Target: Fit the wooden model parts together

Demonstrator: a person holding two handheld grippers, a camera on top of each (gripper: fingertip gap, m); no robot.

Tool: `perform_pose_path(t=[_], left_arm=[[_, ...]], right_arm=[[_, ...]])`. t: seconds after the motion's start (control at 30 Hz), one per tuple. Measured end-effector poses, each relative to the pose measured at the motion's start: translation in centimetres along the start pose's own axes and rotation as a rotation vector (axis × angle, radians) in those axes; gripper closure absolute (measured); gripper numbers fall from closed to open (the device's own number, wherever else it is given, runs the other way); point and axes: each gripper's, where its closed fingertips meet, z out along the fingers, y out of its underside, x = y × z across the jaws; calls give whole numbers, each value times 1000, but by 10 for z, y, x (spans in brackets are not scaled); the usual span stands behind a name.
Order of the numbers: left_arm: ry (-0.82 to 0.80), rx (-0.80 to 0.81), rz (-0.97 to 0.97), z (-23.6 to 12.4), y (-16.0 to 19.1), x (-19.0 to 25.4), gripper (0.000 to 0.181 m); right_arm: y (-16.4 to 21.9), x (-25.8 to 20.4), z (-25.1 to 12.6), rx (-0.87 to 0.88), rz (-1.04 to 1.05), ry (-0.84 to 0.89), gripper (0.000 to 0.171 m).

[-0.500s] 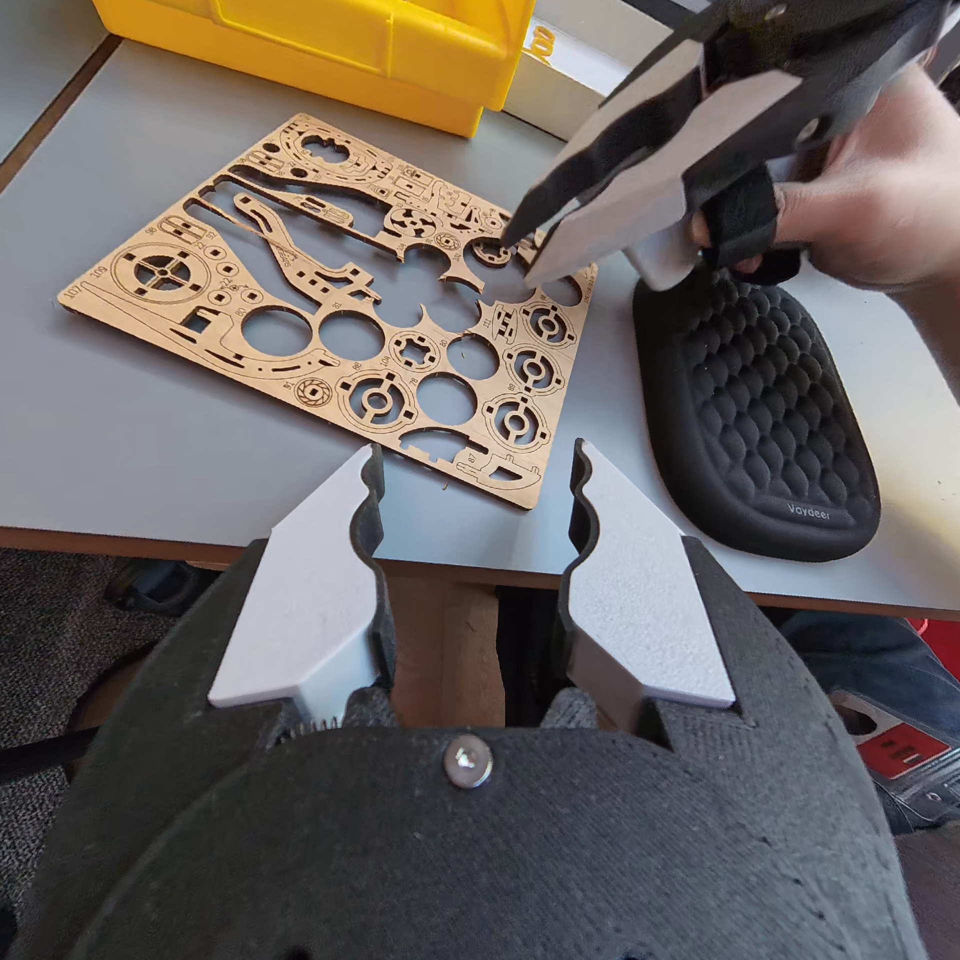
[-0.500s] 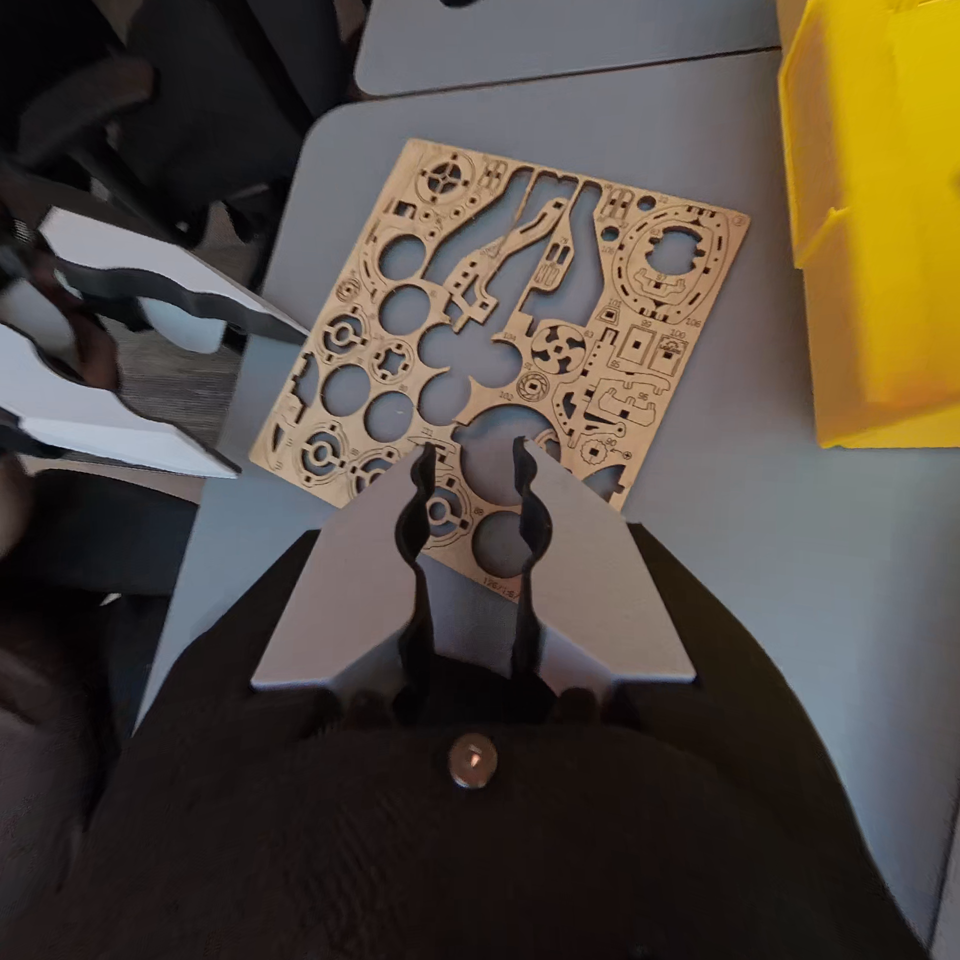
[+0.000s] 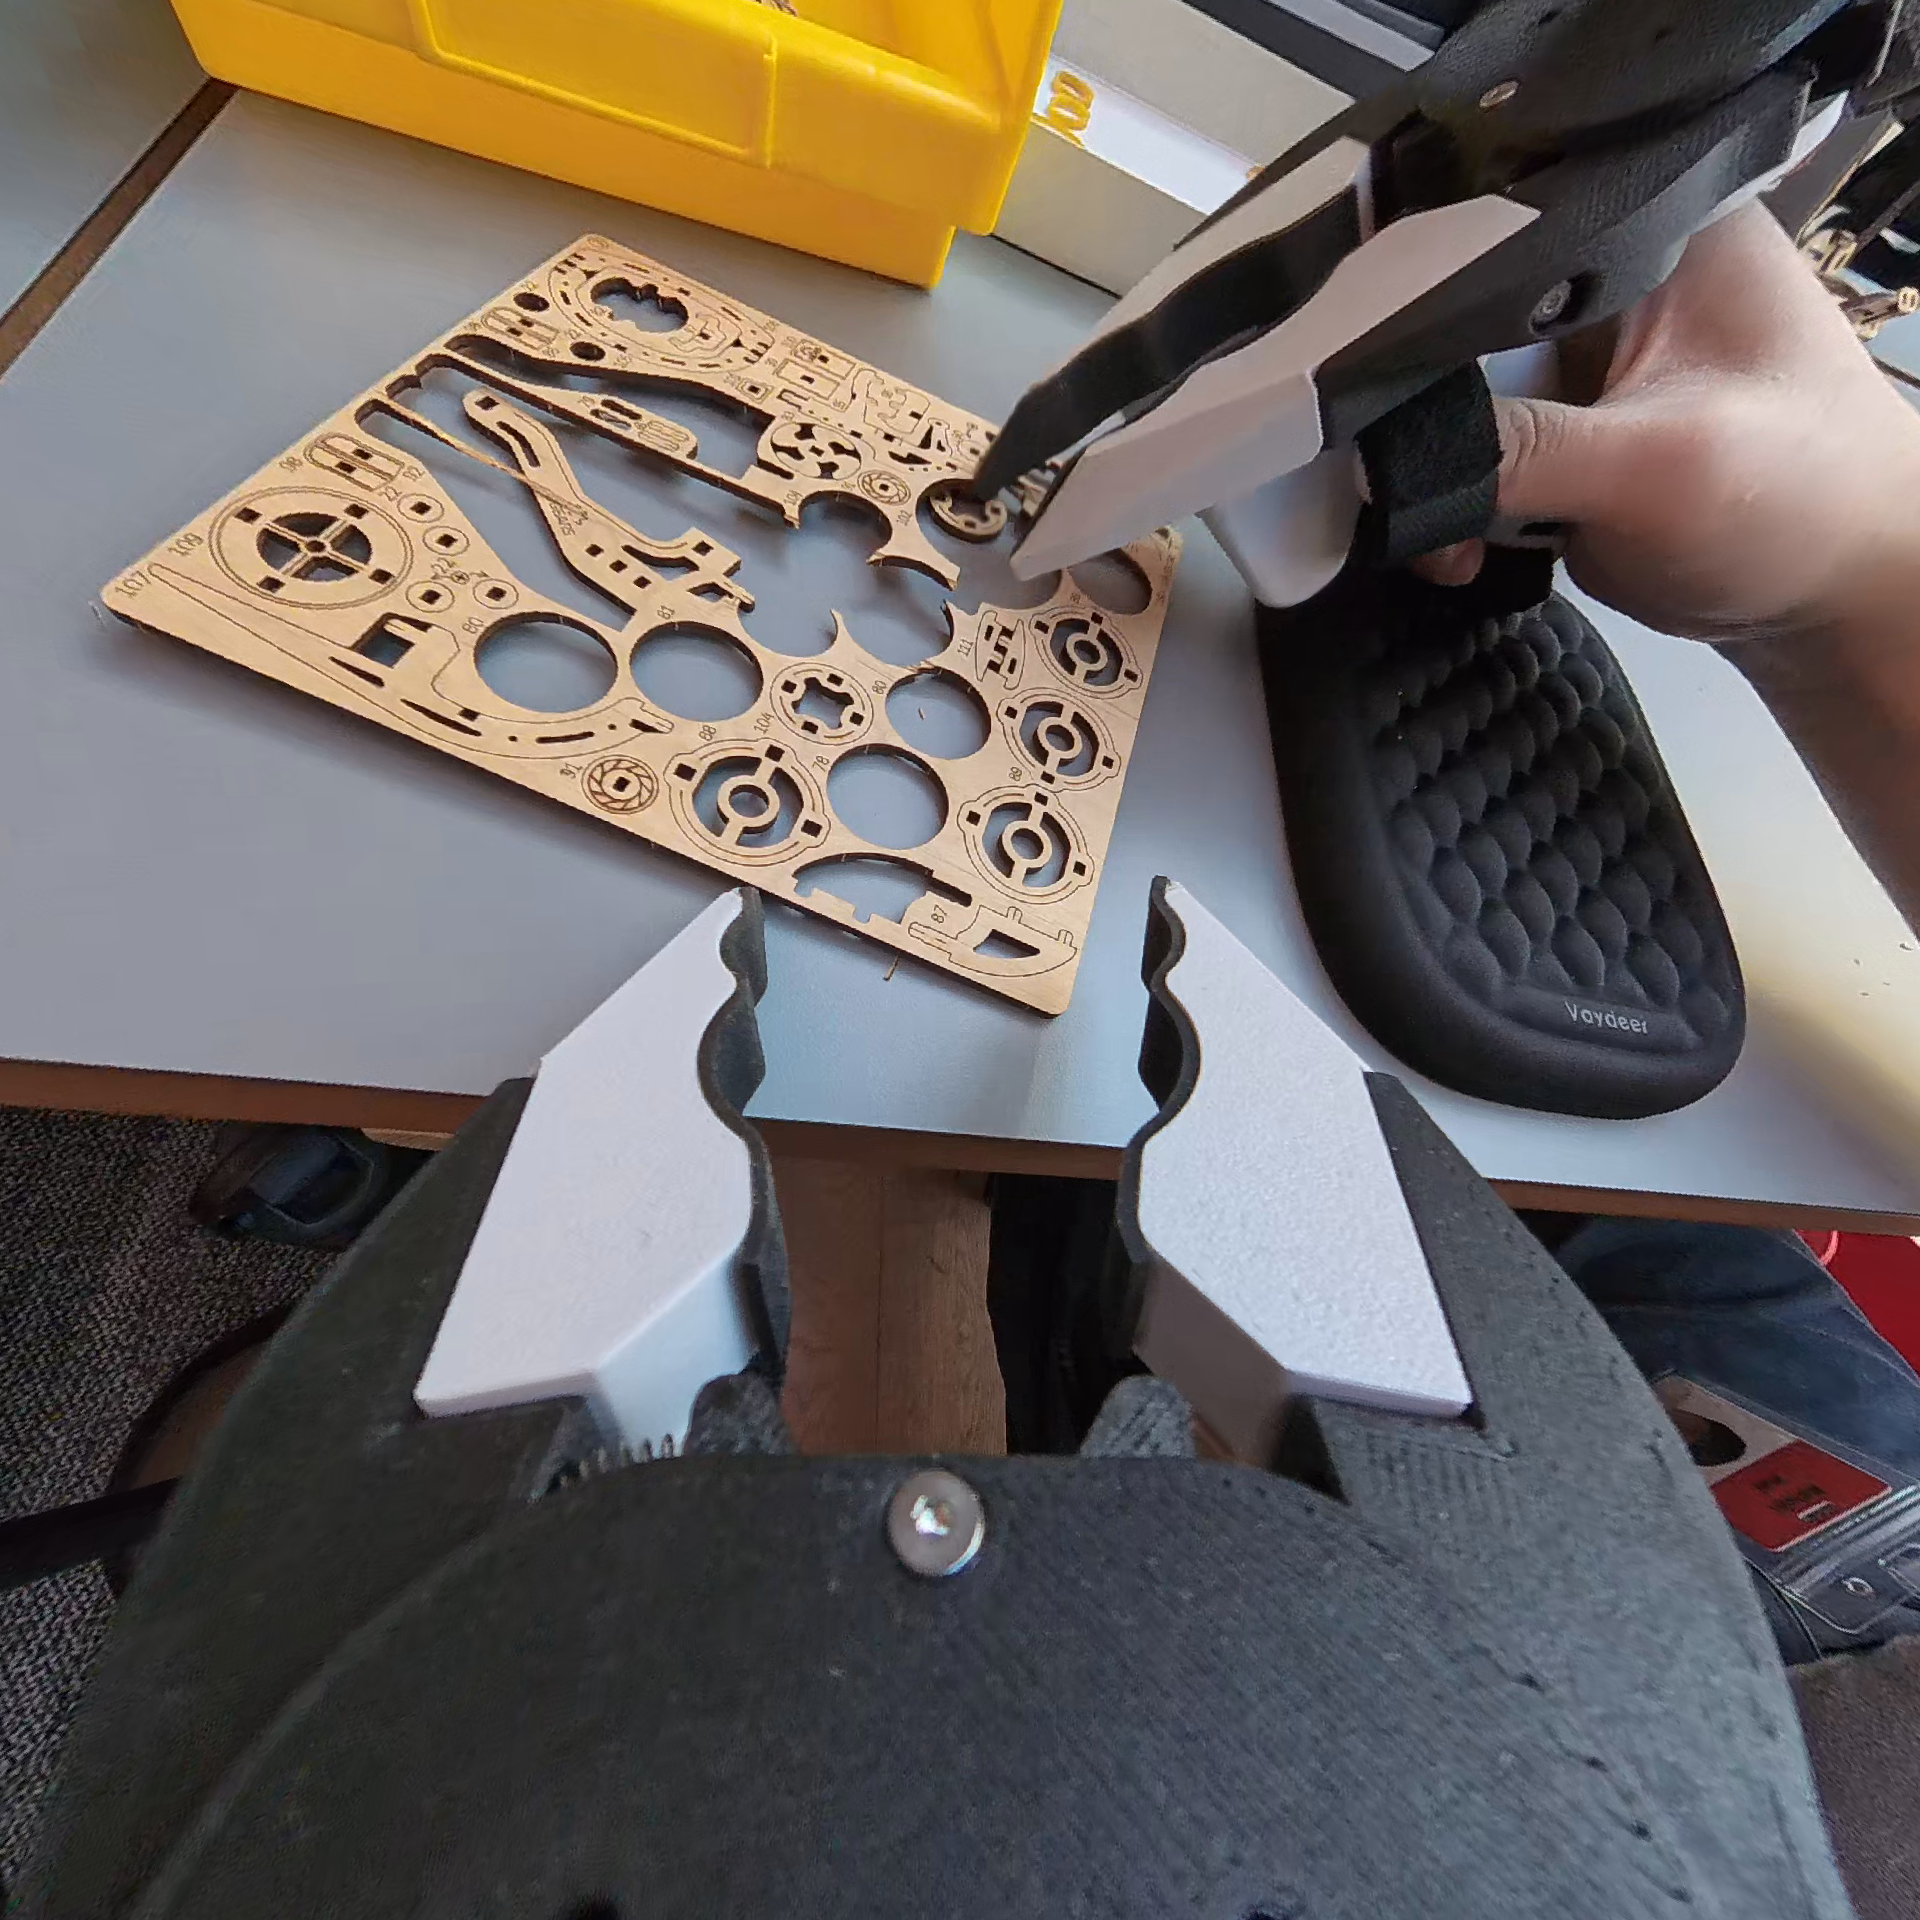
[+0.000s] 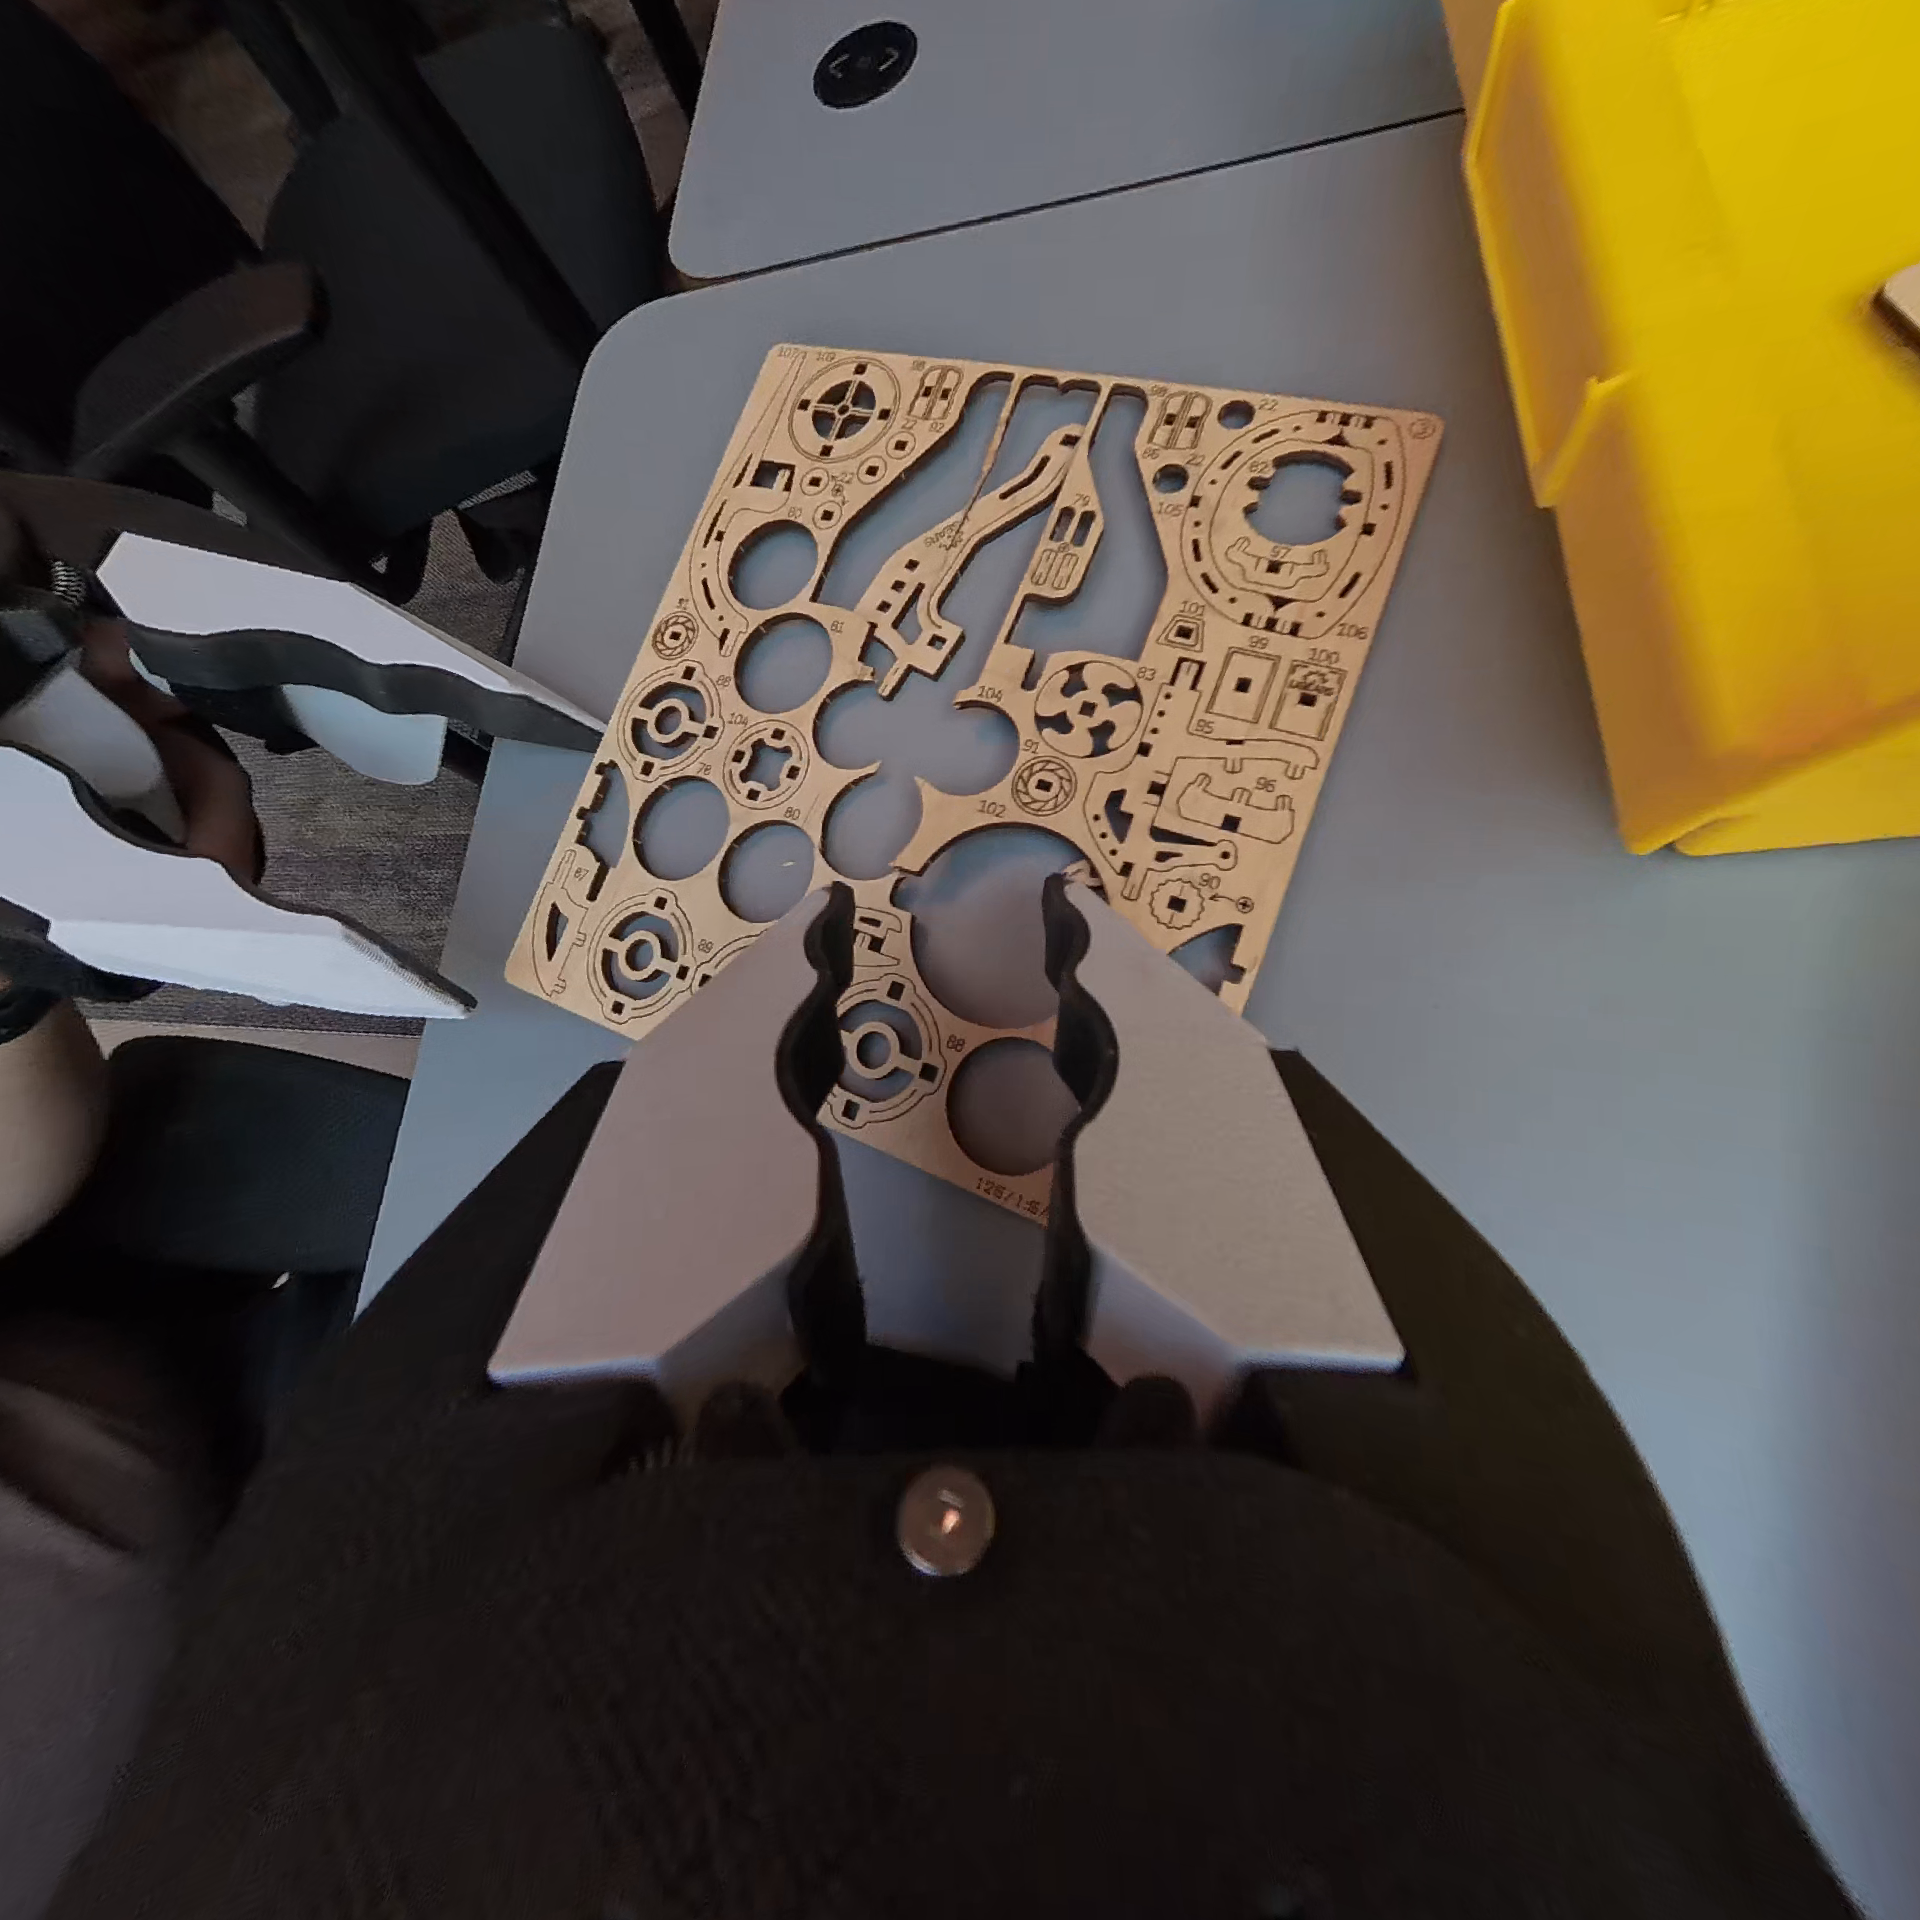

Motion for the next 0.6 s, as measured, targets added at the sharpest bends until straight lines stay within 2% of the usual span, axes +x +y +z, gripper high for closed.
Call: perform_pose_path(t=[0.03, 0.13, 0.3, 0.4, 0.47, 0.6], left_arm=[[1, 0, 1, 0, 0, 0, 108], [2, 1, 6, 0, 0, 0, 109], [6, 6, -1, 0, -1, -1, 110], [-34, 2, 21, -1, -2, -6, 106], [-128, 7, 81, -4, -6, -16, 104], [-363, 10, 238, -16, -21, -34, 98]], right_arm=[[3, 1, 1, -15, 16, -9, 134], [7, 2, 6, -54, 31, -4, 138], [3, -19, 14, -70, 59, -118, 137], [-8, -18, 2, 22, 46, -97, 138], [-16, -14, -16, 104, -2, -27, 138], [-20, -4, -61, 242, -89, 225, 131]])
